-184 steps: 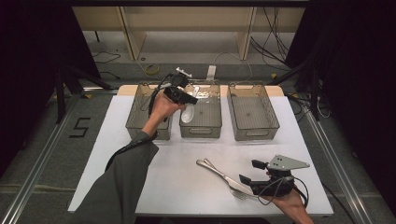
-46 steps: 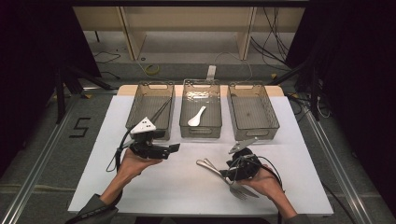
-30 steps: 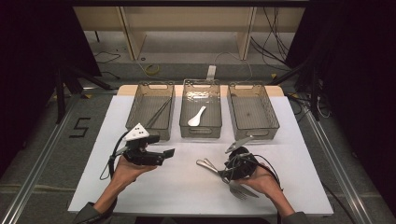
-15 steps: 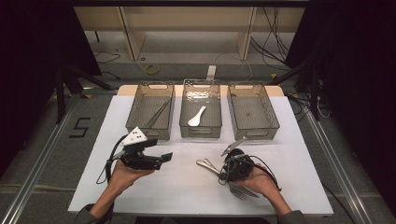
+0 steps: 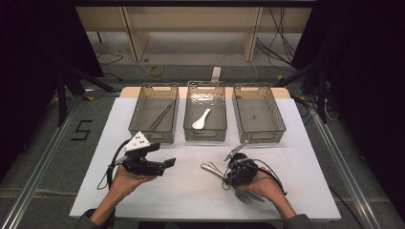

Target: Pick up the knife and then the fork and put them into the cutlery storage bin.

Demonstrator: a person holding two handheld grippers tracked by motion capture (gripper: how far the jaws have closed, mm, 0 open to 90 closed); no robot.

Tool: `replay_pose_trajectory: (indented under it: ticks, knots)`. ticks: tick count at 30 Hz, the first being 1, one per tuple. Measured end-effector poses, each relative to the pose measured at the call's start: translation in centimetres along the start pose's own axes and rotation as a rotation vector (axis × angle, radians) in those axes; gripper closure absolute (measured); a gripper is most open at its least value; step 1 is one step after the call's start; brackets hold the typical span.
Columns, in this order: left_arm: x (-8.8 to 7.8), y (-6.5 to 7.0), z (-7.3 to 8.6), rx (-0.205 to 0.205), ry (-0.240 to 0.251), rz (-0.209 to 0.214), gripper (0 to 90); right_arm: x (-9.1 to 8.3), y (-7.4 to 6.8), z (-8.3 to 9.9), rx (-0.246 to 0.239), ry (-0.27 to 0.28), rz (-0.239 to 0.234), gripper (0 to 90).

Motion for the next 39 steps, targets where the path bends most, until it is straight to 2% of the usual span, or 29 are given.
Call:
replay_pose_trajectory:
  ticks: [13, 18, 27, 39]
  knots:
    - [0.1, 0.0, 0.0, 0.004, 0.001, -0.003, 15.6, 0.2, -0.3, -0.3, -0.02, -0.022, 0.007, 79.9]
    - [0.1, 0.0, -0.1, 0.01, 0.001, -0.006, 15.7, 0.2, -0.4, -0.4, -0.032, -0.027, 0.017, 80.6]
    - [0.0, -0.1, -0.1, 0.002, 0.004, -0.013, 15.9, -0.7, -0.4, -0.6, -0.043, -0.002, 0.029, 81.1]
    - [-0.1, -0.2, -0.1, -0.005, 0.011, -0.018, 16.1, -1.1, -0.2, -0.5, -0.055, 0.011, 0.022, 81.8]
Point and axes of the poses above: each handheld gripper's, and its own axes: x roughly forward along the jaws, z roughly out of its underside, y roughly to its right, the point moved 7 cm from there along x, roughly forward along the jaws, and after that the axes turned 8 degrees about x, right-handed, at the moved point
